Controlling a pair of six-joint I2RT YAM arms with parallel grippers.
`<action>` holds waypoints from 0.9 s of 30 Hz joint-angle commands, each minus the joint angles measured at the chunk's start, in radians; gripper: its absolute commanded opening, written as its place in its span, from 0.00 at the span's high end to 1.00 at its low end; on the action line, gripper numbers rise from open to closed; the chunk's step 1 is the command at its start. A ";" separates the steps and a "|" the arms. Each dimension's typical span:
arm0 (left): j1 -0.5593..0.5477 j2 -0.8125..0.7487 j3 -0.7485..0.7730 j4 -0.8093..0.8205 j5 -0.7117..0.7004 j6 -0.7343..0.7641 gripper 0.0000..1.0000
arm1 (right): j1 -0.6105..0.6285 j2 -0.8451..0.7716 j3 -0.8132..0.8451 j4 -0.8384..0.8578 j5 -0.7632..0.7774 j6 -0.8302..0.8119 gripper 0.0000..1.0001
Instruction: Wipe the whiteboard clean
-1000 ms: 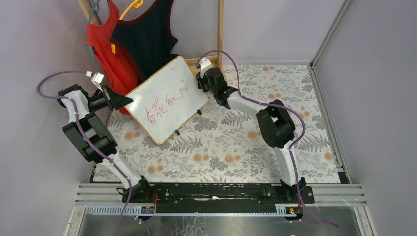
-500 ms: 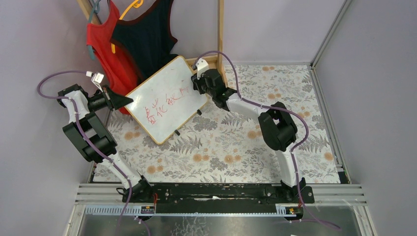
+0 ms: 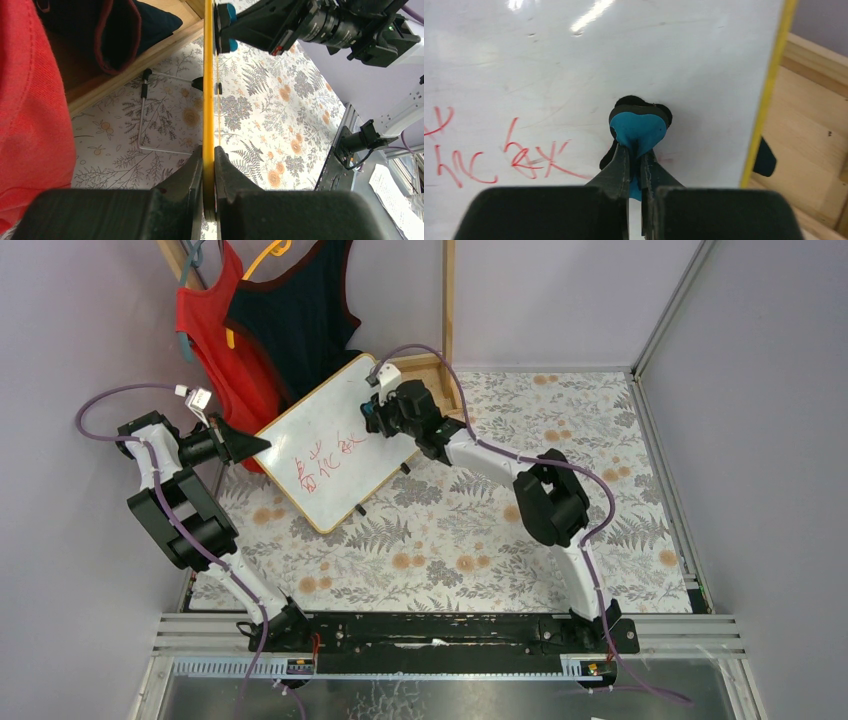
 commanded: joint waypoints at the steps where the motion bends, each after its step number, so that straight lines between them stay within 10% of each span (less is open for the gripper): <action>1: -0.009 -0.007 -0.017 0.030 -0.072 0.042 1.00 | 0.050 -0.021 -0.020 0.043 -0.048 0.036 1.00; 27: -0.008 -0.004 -0.025 0.029 -0.081 0.049 1.00 | -0.062 -0.030 -0.102 0.040 0.037 -0.006 1.00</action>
